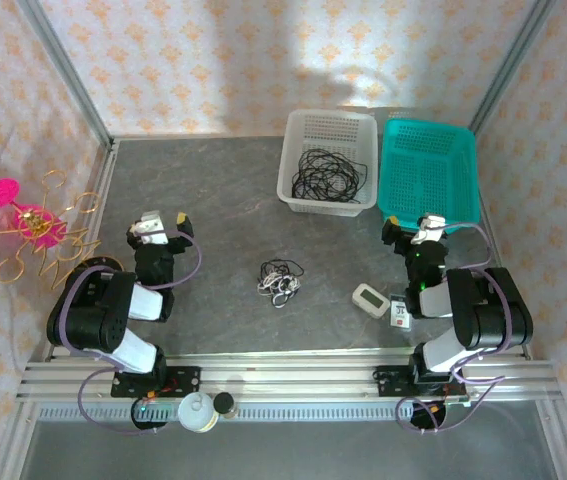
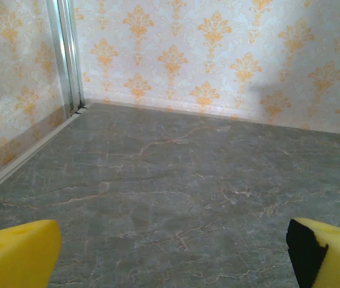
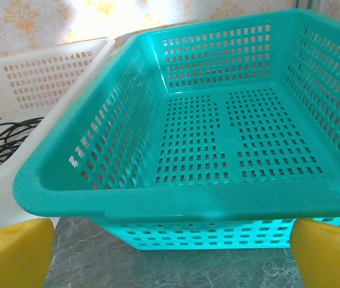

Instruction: Untangle the cables

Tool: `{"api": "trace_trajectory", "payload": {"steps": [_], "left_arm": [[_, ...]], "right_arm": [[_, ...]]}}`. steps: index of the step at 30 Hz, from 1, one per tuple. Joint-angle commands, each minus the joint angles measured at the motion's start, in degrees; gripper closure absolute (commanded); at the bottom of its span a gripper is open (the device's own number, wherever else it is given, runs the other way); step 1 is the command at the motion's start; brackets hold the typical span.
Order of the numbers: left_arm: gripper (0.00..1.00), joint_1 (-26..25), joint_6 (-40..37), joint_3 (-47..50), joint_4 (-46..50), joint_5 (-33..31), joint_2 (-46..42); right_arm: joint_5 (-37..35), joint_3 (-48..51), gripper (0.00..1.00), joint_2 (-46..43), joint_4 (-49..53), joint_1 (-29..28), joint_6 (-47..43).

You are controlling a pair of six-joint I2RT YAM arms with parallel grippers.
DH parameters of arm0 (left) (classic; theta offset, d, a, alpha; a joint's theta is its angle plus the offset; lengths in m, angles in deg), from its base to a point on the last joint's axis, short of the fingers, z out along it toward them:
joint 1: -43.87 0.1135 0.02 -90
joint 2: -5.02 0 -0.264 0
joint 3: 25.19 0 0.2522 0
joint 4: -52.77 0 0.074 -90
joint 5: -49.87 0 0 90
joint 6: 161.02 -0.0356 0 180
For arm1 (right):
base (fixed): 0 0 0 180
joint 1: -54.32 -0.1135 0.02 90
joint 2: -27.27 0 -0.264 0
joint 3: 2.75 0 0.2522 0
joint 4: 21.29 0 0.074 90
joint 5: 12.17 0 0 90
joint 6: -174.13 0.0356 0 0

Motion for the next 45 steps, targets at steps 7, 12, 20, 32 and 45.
{"api": "trace_trajectory", "payload": {"steps": [7, 12, 20, 32, 45], "left_arm": [[0.01, -0.32, -0.71, -0.51, -0.15, -0.41, 0.24], [0.01, -0.30, -0.72, -0.43, -0.15, -0.41, 0.23], [0.01, -0.29, -0.62, -0.55, 0.09, -0.26, 0.24], [0.01, 0.35, -0.19, -0.91, 0.80, 0.68, 0.21], [0.03, -2.13, -0.20, -5.06, 20.47, 0.06, -12.80]], "right_arm": [[-1.22, -0.97, 0.01, -0.10, -0.47, -0.11, 0.01], [-1.22, -1.01, 0.01, -0.17, -0.54, -0.14, 0.02], [-1.25, -1.02, 0.01, -0.18, -0.48, -0.11, 0.02], [-1.20, -0.96, 0.01, -0.17, -0.59, -0.18, 0.10], [-8.81, 0.52, 0.00, -8.58, 3.93, -3.72, -1.08]]}}
